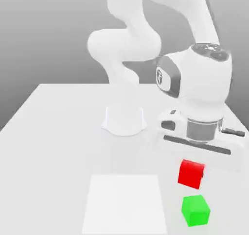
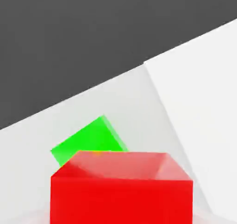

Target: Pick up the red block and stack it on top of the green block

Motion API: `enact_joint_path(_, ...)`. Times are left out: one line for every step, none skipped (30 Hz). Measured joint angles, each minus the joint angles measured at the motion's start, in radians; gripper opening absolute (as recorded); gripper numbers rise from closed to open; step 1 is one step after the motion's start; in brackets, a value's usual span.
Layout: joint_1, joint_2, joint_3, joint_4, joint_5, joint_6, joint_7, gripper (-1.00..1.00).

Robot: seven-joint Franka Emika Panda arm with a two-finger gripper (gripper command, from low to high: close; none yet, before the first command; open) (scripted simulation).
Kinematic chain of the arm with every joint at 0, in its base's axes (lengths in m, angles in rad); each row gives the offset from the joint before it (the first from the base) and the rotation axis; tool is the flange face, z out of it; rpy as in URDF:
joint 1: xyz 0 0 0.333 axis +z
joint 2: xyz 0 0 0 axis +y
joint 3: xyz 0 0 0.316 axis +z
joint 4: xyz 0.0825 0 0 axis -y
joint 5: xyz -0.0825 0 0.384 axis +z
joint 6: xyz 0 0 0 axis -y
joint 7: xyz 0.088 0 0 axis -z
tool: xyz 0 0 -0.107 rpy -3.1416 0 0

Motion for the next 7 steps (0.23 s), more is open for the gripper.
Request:
enact_joint_path(0.009,0.032,-0.011,0.006,-0.024,0.025,0.017,-1.0)
enact_joint_path(0.018,0.066,-0.025,0.01,-0.049,0.053,0.035,-1.0)
enact_joint_path(0.028,0.101,-0.039,0.014,-0.074,0.082,0.052,-1.0)
enact_joint_path(0.038,0.125,-0.051,0.015,-0.091,0.103,0.065,1.0)
enact_joint_path(0.038,0.125,-0.051,0.015,-0.091,0.103,0.065,1.0)
enact_joint_path(0.038,0.125,-0.051,0.015,-0.091,0.103,0.065,1.0)
enact_joint_path(0.038,0.125,-0.051,0.015,-0.091,0.103,0.065,1.0)
